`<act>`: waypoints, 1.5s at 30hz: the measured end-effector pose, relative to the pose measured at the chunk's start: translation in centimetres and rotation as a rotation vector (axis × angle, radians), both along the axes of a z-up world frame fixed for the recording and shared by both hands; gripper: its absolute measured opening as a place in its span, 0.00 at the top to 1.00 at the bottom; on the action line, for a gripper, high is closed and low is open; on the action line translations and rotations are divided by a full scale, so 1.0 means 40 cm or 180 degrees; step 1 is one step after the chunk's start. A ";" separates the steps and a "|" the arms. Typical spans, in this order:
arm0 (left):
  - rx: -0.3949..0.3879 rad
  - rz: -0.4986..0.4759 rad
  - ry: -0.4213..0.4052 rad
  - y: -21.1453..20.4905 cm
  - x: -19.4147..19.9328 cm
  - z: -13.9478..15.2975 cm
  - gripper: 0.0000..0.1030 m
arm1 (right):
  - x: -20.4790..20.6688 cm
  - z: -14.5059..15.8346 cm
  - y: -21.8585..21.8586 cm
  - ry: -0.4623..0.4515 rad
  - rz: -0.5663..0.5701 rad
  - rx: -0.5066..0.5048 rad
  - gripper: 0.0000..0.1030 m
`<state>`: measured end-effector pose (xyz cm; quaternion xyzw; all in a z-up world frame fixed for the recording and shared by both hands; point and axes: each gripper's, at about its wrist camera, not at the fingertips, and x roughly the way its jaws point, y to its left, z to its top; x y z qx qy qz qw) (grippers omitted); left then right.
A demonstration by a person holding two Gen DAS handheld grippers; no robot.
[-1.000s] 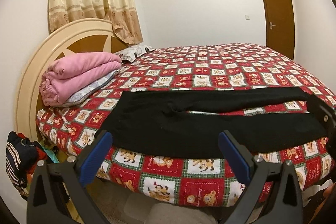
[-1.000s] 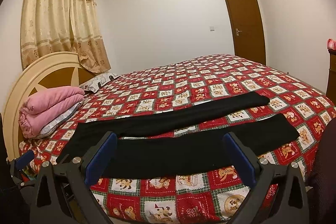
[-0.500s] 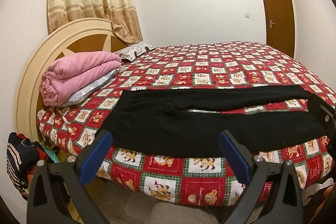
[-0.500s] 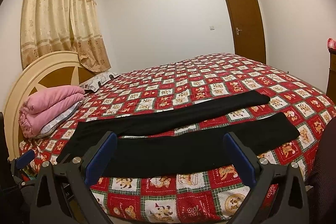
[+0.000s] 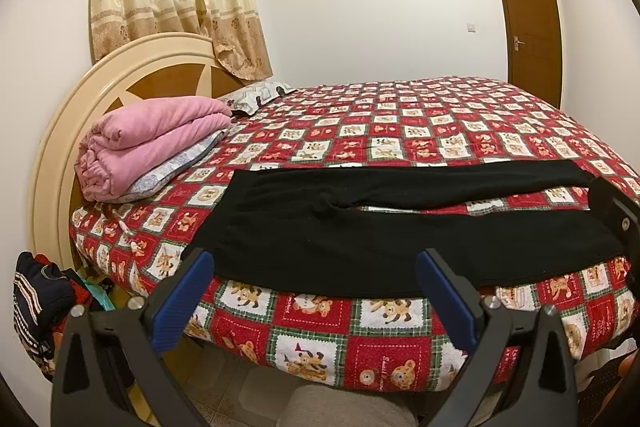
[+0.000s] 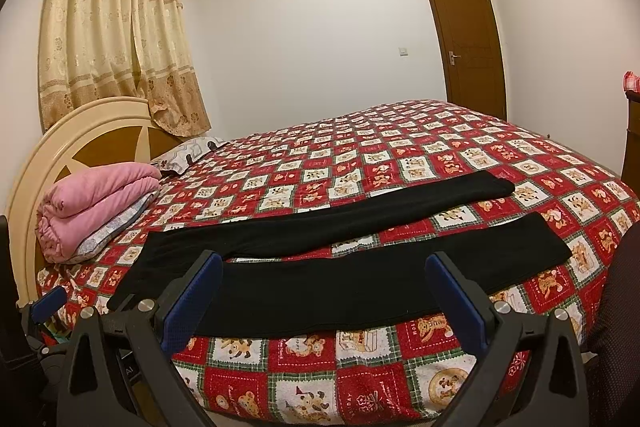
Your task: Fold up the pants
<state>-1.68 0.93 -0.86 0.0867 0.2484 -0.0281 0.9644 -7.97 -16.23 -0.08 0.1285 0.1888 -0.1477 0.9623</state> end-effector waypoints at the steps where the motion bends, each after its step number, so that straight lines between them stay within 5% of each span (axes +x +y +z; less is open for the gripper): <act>1: 0.0000 0.0001 0.0006 0.001 0.000 -0.001 0.00 | 0.001 -0.002 0.000 0.0009 0.0001 0.0004 0.01; 11: -0.0061 0.0014 0.0227 0.013 0.066 -0.038 0.00 | 0.030 -0.030 -0.034 0.0125 -0.0077 0.0052 0.01; 23: 0.0099 0.0054 0.0540 0.085 0.264 -0.132 0.00 | 0.121 -0.162 -0.081 0.0486 0.0051 -0.0040 0.01; 32: 0.0300 0.0366 0.0586 0.270 0.574 -0.108 0.00 | 0.253 -0.220 -0.110 0.0771 0.0294 -0.0011 0.01; 38: 0.0297 0.0413 0.1033 0.334 0.830 -0.177 0.00 | 0.354 -0.203 -0.125 0.0902 0.0466 -0.0025 0.01; 45: -0.0065 0.0508 0.1396 0.374 0.992 -0.253 0.00 | 0.489 -0.166 -0.170 0.1005 0.0683 0.0037 0.01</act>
